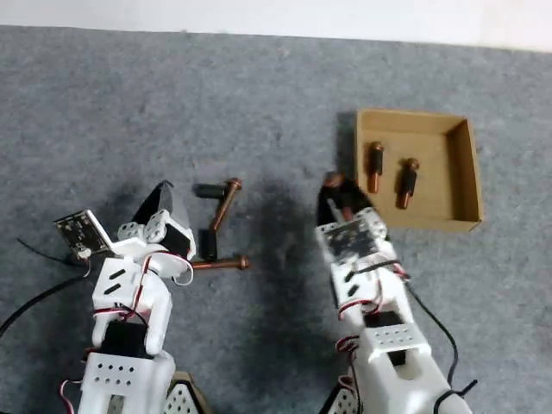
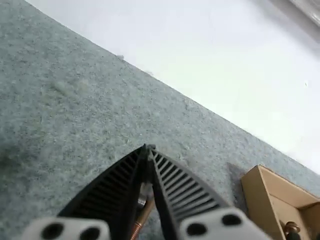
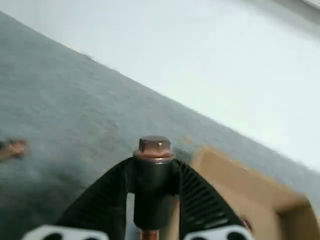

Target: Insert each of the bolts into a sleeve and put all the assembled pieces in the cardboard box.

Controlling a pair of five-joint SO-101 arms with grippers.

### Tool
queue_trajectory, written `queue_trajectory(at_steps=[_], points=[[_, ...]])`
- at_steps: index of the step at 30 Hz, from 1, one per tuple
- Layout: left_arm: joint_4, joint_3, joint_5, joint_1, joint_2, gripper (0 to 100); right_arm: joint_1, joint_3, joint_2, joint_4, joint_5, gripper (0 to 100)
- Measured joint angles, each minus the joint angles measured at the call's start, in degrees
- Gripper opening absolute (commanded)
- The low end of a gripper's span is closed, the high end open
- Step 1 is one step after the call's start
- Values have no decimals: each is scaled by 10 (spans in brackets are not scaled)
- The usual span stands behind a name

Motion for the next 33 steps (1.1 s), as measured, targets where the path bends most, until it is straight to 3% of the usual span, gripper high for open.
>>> queue_trajectory(at_steps=[5,8,12,21,28,33], points=[[0,1,-5,1,0,8,93,-157,49,193,-6,5],[0,1,-5,1,0,9,139,-304,145,301,-62,5],[0,1,-5,1,0,10,177,-491,298,327,-117,5],[-2,1,-5,1,0,10,196,-750,586,454,-128,11],[-2,1,-5,1,0,10,207,-823,642,531,-129,205],[-2,1,-5,1,0,10,207,-833,641,556,-129,219]])
